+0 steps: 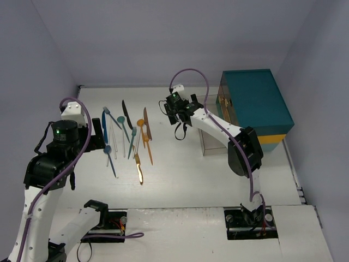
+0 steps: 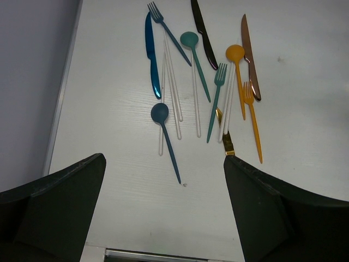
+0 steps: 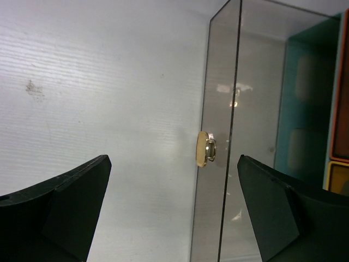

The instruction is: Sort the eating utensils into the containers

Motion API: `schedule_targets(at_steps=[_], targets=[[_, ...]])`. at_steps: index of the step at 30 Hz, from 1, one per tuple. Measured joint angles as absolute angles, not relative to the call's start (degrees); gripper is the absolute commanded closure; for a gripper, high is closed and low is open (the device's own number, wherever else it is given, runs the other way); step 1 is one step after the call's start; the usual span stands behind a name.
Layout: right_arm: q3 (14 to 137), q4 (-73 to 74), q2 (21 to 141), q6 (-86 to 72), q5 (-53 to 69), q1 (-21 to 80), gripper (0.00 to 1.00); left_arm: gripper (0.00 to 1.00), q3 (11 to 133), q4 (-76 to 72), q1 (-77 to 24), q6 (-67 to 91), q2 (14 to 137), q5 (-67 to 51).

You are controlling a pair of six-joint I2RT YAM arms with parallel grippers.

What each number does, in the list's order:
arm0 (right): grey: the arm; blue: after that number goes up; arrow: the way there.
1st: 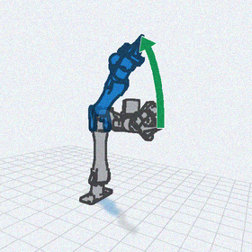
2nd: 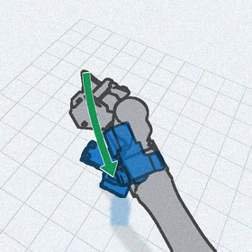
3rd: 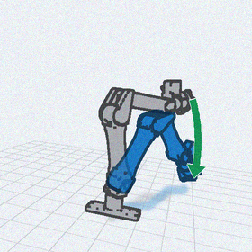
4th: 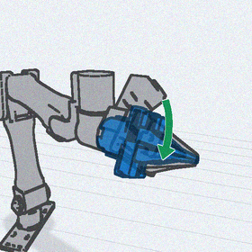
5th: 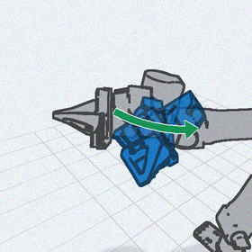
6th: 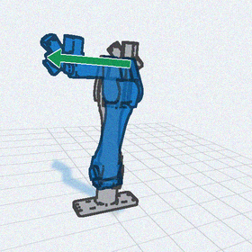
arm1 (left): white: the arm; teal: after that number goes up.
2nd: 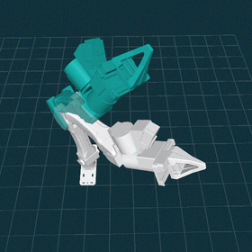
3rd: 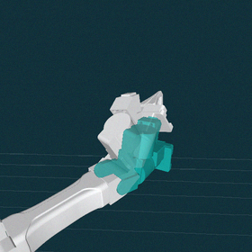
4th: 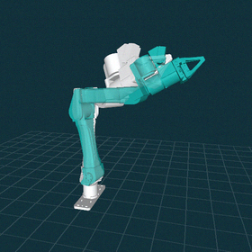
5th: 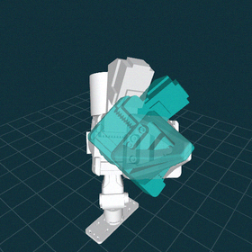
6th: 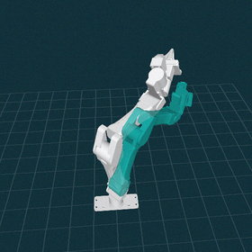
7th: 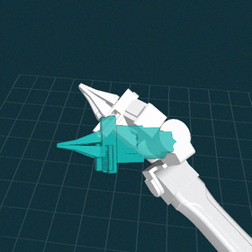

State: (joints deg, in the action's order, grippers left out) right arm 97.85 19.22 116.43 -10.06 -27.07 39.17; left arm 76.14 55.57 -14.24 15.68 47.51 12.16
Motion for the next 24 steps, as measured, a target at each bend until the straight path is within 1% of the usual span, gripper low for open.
schedule_targets(at_steps=[8,17,24], targets=[[96.9,19.7,116.0,-10.7,-29.7,38.8,0.0,0.12,76.1,55.6,-14.2,15.9,48.0,11.8],[92.3,20.8,116.0,-13.8,-20.6,31.3,0.0,0.12,76.1,56.0,-14.2,16.6,48.0,11.3],[92.4,20.9,116.4,-15.9,-13.3,31.8,0.01,0.12,76.1,56.5,-14.2,17.0,48.6,10.5]])
